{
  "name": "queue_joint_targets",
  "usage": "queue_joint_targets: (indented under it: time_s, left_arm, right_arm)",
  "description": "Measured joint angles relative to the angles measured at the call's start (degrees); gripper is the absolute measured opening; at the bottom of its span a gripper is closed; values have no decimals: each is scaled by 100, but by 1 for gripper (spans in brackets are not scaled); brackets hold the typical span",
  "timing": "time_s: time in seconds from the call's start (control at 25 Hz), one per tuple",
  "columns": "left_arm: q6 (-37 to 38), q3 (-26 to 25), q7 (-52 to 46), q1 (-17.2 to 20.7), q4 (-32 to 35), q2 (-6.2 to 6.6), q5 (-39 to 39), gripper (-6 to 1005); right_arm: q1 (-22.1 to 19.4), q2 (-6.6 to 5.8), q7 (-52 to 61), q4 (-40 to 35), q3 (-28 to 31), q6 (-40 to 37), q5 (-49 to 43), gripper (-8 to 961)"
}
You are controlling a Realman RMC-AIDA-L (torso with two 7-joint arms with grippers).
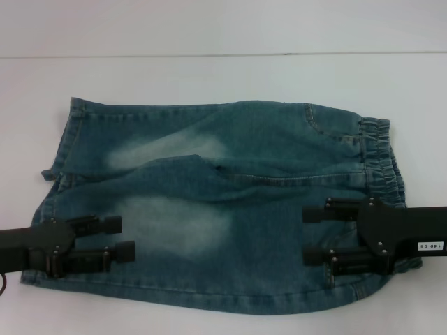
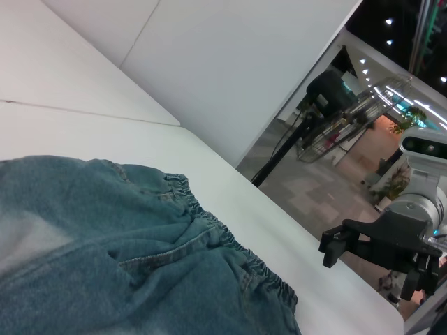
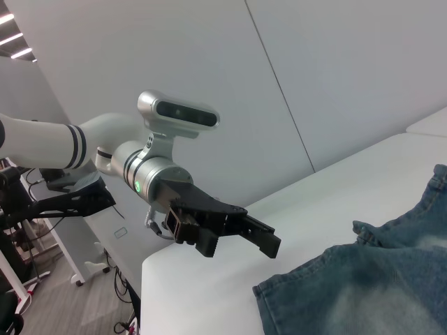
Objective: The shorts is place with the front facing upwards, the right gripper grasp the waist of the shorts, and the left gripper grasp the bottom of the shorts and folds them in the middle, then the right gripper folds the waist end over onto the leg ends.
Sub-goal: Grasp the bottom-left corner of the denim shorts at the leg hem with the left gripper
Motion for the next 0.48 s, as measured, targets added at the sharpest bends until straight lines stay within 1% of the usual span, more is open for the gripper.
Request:
queue_joint_targets:
  time_s: [0.48]
  left_arm:
    - [2,31,-121,9,14,9,15,875]
  right_arm:
    - [-18,7,-9,0,-3,-1,0,826]
